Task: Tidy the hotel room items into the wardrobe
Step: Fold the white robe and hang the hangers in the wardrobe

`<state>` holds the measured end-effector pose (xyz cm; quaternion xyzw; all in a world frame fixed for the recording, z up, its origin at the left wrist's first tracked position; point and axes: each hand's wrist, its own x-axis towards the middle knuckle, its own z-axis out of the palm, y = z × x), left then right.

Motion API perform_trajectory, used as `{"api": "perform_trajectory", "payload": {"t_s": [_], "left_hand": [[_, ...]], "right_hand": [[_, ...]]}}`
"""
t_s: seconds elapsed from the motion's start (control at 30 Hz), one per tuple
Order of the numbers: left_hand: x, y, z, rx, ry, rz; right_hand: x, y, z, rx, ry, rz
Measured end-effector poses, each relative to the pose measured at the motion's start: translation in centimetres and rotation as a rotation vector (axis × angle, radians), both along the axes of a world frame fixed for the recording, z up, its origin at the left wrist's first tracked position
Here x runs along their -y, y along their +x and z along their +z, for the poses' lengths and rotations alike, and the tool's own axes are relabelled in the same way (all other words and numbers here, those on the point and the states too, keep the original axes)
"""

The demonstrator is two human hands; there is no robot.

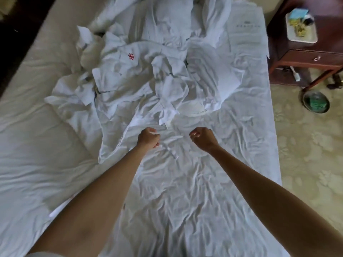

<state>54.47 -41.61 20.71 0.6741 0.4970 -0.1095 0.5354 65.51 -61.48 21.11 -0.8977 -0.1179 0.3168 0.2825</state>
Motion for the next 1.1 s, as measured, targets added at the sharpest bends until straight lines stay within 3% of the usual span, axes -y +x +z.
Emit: {"api": "perform_trajectory", "payload": {"t_s": [0.2,0.4,0.5,0.57,0.67,0.77,1.1], "left_hand": [[-8.6,11.3,-5.6,-0.058,0.175,-0.107],[-16.0,19.6,-9.8,-0.045,0.618,-0.225],[-18.6,21.7,-12.4,-0.053,0.863,-0.454],[-19.7,22.4,-14.7,-0.028,0.860,-0.526],[-19.7,22.8,-17.6,0.056,0.825,-0.451],[-19.3,22.8,-18.8,0.135,0.845,-0.397],[-11.1,15.4,-20.8,0.034,0.672,-0.501]], "right_hand": [[-7.8,9.4,-5.5,0.078,-0.054,0.017],[-18.0,15.8,-10.6,0.287,-0.005,0.014],[-22.9,17.4,-13.0,0.438,0.014,0.060],[-25.2,18.0,-14.7,0.468,-0.014,0.076],[-26.6,18.3,-17.3,0.479,-0.059,0.069],[-26.4,18.2,-18.6,0.489,0.022,0.017],[-17.1,12.1,-20.5,0.359,0.053,-0.066]]}}
